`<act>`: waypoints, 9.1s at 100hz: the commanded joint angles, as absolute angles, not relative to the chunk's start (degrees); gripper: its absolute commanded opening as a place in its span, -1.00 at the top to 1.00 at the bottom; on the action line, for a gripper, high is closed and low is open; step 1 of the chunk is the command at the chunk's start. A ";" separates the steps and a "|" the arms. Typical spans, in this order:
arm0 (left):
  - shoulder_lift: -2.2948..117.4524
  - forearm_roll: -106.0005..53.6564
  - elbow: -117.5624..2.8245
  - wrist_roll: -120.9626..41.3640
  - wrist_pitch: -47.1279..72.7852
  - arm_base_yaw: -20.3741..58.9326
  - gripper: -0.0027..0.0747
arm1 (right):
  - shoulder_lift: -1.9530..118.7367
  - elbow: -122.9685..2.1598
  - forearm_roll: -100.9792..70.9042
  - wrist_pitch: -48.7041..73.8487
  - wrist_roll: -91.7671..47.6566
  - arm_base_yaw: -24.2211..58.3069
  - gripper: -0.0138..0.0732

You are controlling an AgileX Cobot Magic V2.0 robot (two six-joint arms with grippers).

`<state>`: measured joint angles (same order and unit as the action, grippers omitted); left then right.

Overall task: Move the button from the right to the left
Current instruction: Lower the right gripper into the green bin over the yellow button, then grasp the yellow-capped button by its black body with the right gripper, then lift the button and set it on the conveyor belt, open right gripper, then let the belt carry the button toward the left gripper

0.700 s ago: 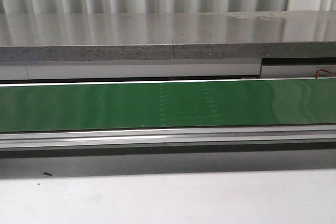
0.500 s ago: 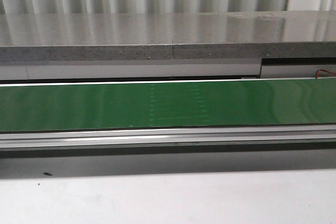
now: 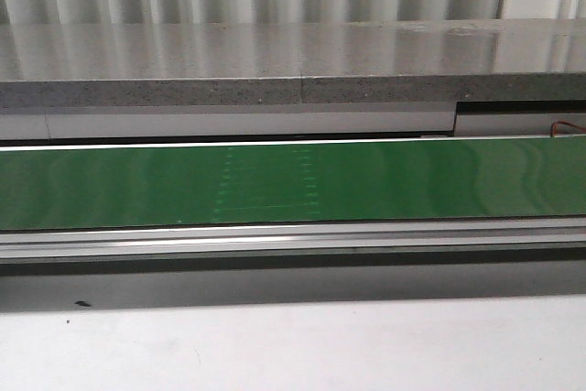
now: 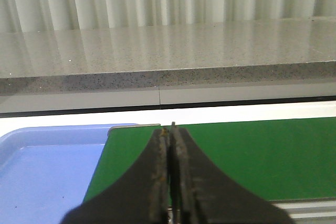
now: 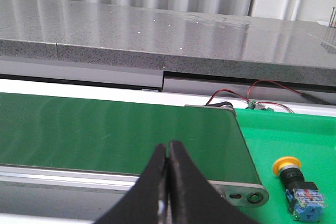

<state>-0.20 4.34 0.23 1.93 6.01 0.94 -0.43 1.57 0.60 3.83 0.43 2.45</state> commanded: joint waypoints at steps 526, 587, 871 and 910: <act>-2.06 4.34 2.36 2.14 1.60 1.52 0.98 | 89.69 -71.23 -4.77 50.38 -2.16 -1.51 -0.80; -2.06 4.34 2.36 2.14 1.60 1.52 0.98 | 57.44 -45.62 -3.22 32.29 -3.18 5.10 0.83; 50.52 -9.21 -44.93 0.00 39.59 1.52 -0.34 | 3.99 -21.27 -2.53 24.57 -3.27 5.10 0.84; 69.16 -14.28 -59.04 6.97 45.82 14.67 -0.34 | 3.99 -21.27 -2.53 24.57 -3.27 5.10 0.84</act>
